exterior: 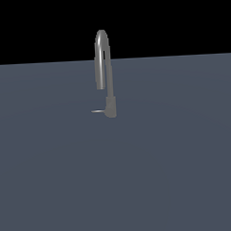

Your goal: Turn on the faucet by rotating a designated handle.

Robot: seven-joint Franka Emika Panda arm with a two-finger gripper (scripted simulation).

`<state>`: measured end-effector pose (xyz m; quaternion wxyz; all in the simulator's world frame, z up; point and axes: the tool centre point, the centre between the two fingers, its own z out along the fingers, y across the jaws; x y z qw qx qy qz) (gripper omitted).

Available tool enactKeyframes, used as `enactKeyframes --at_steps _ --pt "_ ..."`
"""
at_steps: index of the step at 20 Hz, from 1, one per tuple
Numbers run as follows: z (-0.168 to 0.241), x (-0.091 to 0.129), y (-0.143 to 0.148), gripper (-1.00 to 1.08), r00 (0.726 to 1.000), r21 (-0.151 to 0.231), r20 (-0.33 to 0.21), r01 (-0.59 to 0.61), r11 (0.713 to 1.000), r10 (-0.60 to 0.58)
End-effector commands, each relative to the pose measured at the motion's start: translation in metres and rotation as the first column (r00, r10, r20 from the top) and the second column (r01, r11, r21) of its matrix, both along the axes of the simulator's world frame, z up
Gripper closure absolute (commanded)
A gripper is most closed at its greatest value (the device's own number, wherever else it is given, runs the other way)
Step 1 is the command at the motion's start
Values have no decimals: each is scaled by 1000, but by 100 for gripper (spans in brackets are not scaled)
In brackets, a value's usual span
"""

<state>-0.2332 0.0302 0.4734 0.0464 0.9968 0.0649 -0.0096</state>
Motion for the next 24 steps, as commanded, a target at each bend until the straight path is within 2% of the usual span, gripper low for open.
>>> enactKeyframes --at_steps 1,6,11,17,24 --pt "-5 6 3 108 999 -35 -2 -37 999 37" --pt "-21 24 11 108 990 -135 -14 -144 980 143" --pt "-42 45 22 108 960 -260 -45 -278 925 276" --pt "-71 69 36 108 899 -399 -106 -430 810 426" --pt "-103 90 49 108 813 -516 -188 -560 648 552"
